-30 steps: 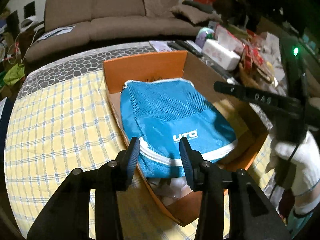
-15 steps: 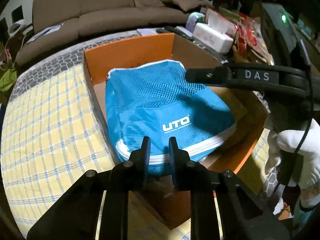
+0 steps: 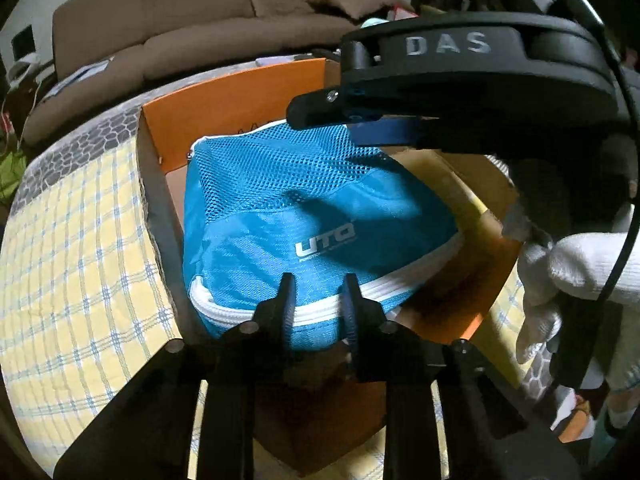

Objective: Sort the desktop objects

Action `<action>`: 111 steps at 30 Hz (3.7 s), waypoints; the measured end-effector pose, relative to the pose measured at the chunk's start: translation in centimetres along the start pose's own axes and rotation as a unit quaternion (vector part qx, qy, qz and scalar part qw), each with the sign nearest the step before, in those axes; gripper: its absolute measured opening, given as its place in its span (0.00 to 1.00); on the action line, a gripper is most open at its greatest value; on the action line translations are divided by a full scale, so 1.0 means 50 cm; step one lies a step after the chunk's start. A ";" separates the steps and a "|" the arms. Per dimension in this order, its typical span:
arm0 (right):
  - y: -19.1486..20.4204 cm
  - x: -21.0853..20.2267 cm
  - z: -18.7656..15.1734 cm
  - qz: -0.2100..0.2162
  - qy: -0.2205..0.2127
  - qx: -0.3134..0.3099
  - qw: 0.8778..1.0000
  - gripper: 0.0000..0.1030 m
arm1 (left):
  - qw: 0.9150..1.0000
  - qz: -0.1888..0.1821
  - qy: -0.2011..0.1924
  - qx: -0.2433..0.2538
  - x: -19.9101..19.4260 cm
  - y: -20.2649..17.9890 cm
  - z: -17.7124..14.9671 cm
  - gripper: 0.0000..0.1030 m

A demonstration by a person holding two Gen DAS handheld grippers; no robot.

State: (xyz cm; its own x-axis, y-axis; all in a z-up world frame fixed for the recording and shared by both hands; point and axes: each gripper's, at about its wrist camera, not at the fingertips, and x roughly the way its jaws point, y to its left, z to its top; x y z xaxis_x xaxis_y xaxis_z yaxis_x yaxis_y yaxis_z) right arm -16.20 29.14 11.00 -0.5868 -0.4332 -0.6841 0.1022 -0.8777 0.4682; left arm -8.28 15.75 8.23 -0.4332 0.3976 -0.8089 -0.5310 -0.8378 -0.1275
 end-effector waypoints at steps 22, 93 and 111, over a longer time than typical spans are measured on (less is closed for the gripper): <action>0.074 -0.087 -0.042 -0.076 -0.033 -0.087 0.993 0.84 | 0.988 0.037 -0.091 -0.117 -0.201 0.200 -0.019 0.87; 0.105 0.062 -0.371 -0.218 0.047 -0.171 0.960 1.00 | 0.962 0.180 -0.029 -0.204 -0.076 0.166 -0.331 1.00; 0.072 0.044 -0.381 -0.197 0.022 -0.150 0.969 1.00 | 0.960 0.201 -0.017 -0.192 -0.061 0.155 -0.324 1.00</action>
State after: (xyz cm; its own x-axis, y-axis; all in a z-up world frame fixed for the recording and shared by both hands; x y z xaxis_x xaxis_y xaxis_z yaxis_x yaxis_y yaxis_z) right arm -1.83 21.11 0.51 -0.5932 -0.0551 -0.8031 0.1104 -0.9938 -0.0134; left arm 0.70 1.97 0.42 -0.5742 0.0195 -0.8185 -0.0112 -0.9998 -0.0159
